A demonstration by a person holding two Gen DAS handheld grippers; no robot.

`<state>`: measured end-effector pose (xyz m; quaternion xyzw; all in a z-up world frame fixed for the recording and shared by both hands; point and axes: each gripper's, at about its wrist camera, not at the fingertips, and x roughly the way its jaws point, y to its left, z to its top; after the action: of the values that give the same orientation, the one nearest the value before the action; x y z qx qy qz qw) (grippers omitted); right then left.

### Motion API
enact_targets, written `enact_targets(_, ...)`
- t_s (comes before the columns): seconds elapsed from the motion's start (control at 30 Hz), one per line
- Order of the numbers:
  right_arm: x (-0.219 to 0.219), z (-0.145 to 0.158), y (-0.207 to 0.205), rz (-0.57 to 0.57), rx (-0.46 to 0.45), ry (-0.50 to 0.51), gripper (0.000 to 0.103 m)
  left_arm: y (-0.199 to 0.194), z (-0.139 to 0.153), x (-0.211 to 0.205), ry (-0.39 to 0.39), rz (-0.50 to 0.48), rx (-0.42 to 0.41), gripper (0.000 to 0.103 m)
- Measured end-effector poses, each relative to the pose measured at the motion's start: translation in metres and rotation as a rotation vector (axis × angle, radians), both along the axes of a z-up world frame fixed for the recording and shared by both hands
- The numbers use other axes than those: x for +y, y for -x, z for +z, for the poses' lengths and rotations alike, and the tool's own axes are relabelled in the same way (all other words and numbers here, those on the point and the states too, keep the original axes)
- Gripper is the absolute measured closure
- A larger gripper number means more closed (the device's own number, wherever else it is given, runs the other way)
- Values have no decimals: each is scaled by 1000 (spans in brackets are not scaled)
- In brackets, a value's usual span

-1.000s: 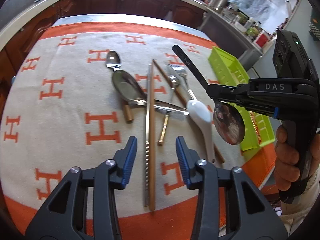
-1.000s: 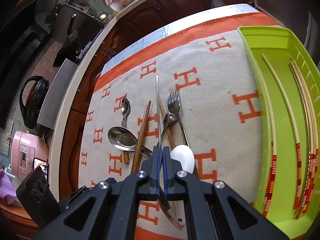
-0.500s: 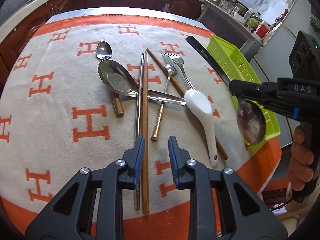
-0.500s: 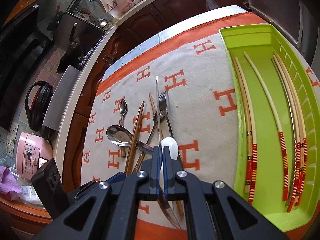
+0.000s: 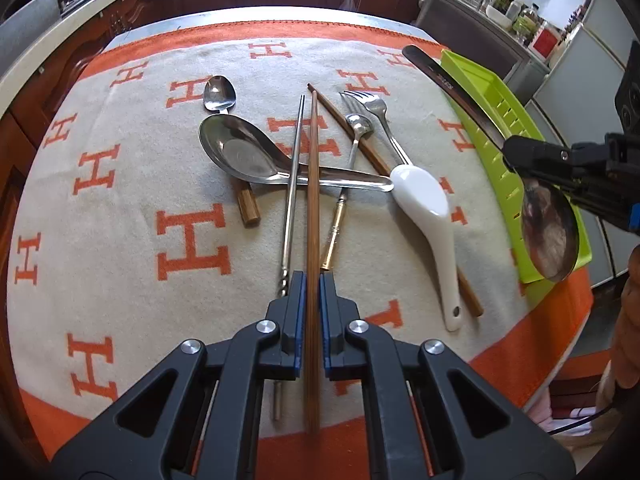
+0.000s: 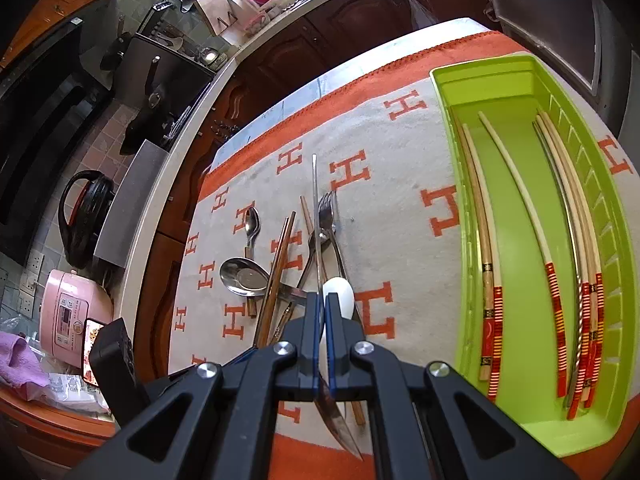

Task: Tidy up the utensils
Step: 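Lower the spoon into the tray with the right gripper while the left gripper drops the wooden chopstick in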

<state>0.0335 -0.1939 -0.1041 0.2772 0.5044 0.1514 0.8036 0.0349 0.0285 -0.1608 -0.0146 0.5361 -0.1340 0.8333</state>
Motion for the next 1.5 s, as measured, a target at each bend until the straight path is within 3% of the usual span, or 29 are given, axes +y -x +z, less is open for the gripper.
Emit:
enact_targets(0.23, -30, 12, 10, -67, -20, -28, 101, 4, 44, -11, 93, -19, -30, 99)
enact_targets(0.53, -94, 16, 19, -257, -23, 29, 101, -27, 93, -108, 228, -162, -29, 99)
enact_targets(0.67, -115, -2, 16, -305, 29, 63, 101, -43, 86, -157, 239, -185, 2, 99)
enact_targets(0.87, -128, -29, 16, -341, 115, 35, 96, -61, 46, -201, 213, -154, 121, 99)
enact_targets(1.0, -127, -21, 21, -345, 81, 23, 96, -60, 30, -211, 194, -154, 183, 99)
enact_targets(1.13, -125, -6, 25, -360, 36, 66, 96, -48, 37, -210, 172, -194, 154, 98)
enact_targets(1.2, -120, 2, 28, -362, 18, 97, 96, -38, 48, -206, 175, -213, 119, 88)
enact_targets(1.27, -117, 7, 31, -353, 1, 115, 96, -31, 59, -199, 171, -218, 74, 63)
enact_targets(1.3, -114, 9, 32, -346, -5, 127, 96, -26, 65, -194, 165, -213, 43, 58)
enact_targets(1.5, -91, 16, 38, -308, -16, 170, 96, -10, 83, -162, 91, -189, -59, 54)
